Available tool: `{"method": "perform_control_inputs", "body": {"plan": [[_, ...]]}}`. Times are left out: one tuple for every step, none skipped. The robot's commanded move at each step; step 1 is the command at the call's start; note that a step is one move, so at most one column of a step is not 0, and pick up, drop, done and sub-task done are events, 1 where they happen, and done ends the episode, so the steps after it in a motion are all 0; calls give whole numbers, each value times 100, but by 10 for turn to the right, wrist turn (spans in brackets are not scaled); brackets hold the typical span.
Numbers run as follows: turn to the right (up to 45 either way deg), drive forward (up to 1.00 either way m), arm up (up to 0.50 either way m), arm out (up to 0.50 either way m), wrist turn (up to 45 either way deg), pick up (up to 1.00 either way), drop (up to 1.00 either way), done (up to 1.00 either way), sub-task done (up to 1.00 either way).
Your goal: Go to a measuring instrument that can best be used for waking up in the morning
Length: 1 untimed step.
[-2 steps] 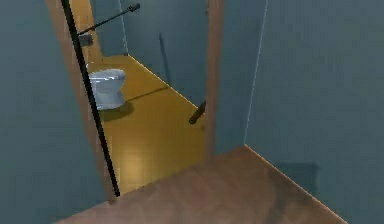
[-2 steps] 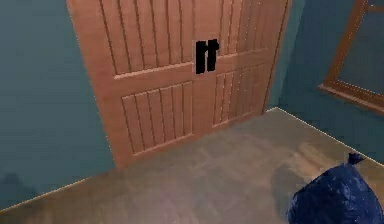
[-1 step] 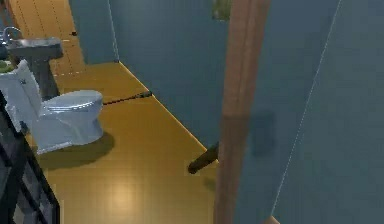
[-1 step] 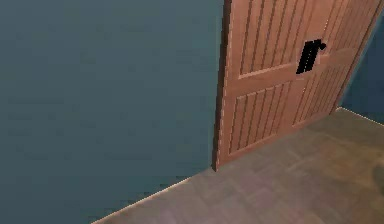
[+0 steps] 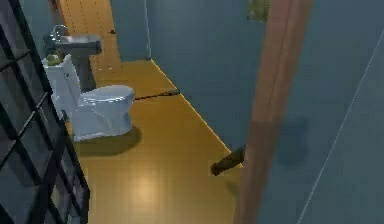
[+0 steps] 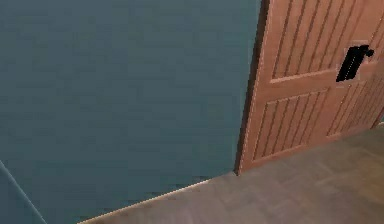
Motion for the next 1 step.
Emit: {"method": "perform_control_inputs", "body": {"plan": [[0, 90, 0, 0, 0, 0, 0, 0, 0]]}}
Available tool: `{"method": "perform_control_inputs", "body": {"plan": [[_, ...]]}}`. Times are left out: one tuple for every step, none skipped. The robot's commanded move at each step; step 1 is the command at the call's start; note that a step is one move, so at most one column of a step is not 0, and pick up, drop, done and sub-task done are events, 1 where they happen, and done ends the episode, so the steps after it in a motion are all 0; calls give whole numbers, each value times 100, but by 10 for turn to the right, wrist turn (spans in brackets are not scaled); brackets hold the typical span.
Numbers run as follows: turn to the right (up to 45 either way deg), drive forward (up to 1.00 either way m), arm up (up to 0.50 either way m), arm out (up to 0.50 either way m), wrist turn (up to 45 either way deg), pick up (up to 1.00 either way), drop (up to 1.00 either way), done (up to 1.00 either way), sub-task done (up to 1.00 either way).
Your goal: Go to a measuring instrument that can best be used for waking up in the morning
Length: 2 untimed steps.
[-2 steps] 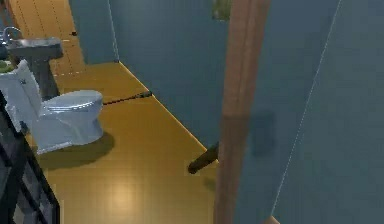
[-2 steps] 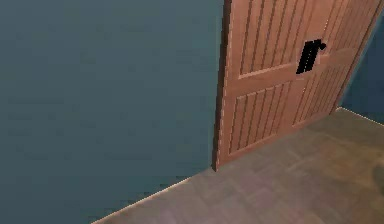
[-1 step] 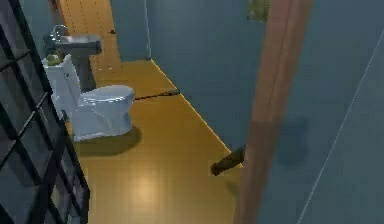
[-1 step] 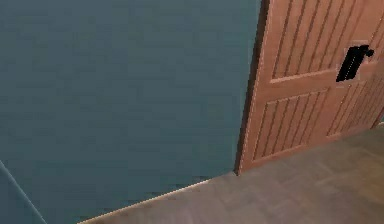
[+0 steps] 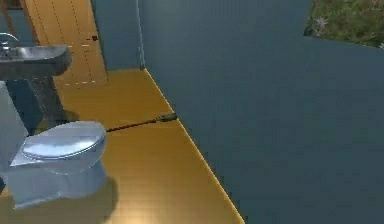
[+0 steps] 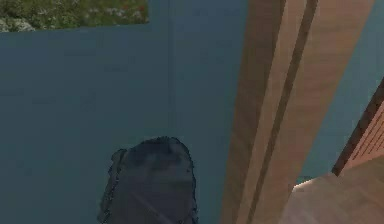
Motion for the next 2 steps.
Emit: {"method": "perform_control_inputs", "body": {"plan": [[-90, 0, 0, 0, 0, 0, 0, 0, 0], [0, 100, 0, 0, 0, 0, 0, 0, 0]]}}
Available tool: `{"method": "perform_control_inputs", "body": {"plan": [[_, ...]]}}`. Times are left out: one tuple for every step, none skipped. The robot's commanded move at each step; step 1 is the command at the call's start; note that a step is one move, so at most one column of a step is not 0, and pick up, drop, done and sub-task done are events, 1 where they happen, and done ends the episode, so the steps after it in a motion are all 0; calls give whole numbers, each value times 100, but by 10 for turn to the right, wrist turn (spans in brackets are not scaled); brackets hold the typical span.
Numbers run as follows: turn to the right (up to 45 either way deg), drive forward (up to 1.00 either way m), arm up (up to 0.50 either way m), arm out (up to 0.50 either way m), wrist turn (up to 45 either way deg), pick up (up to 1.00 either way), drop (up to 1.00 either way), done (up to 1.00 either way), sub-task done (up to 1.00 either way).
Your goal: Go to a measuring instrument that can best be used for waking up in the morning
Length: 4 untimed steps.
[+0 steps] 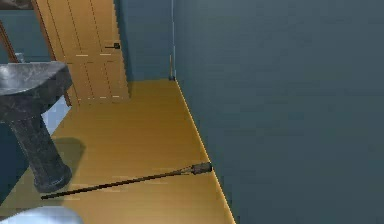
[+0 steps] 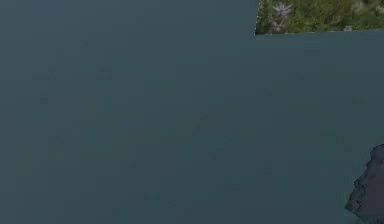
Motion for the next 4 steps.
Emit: {"method": "perform_control_inputs", "body": {"plan": [[-60, 0, 0, 0, 0, 0, 0, 0, 0], [0, 35, 0, 0, 0, 0, 0, 0, 0], [-60, 0, 0, 0, 0, 0, 0, 0, 0], [0, 50, 0, 0, 0, 0, 0, 0, 0]]}}
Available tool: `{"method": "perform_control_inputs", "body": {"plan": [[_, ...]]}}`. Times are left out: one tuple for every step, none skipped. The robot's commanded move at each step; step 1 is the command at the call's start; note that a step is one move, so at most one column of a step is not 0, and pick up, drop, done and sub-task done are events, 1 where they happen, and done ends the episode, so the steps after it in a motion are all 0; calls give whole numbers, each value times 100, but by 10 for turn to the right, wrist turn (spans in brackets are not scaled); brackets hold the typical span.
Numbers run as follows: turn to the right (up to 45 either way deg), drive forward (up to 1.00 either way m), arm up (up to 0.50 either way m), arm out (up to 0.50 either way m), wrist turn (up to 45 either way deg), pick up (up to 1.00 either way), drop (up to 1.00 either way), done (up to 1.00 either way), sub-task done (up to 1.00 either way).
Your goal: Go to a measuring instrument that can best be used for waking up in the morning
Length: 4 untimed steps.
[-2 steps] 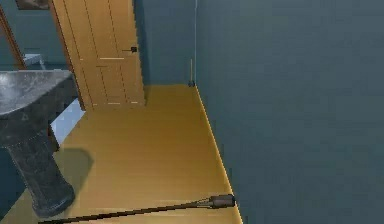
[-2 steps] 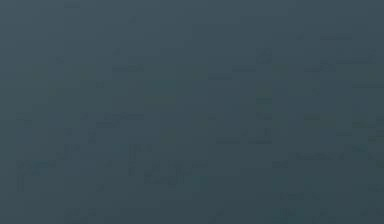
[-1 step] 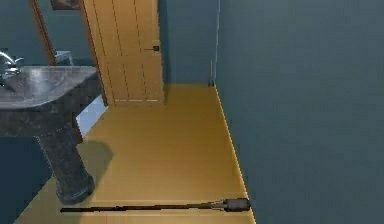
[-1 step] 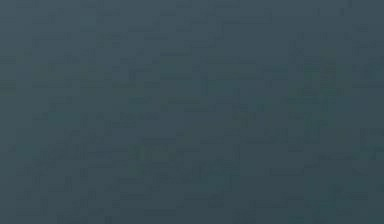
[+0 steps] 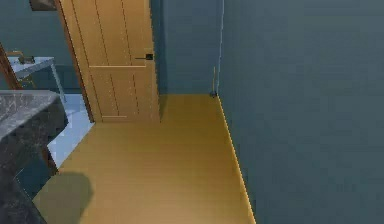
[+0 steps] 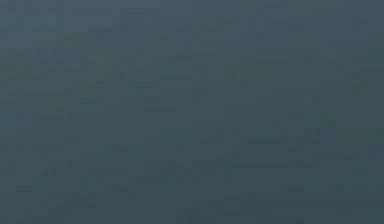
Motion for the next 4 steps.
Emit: {"method": "perform_control_inputs", "body": {"plan": [[-30, 0, 0, 0, 0, 0, 0, 0, 0], [0, 15, 0, 0, 0, 0, 0, 0, 0], [0, 100, 0, 0, 0, 0, 0, 0, 0], [-420, 0, 0, 0, 0, 0, 0, 0, 0]]}}
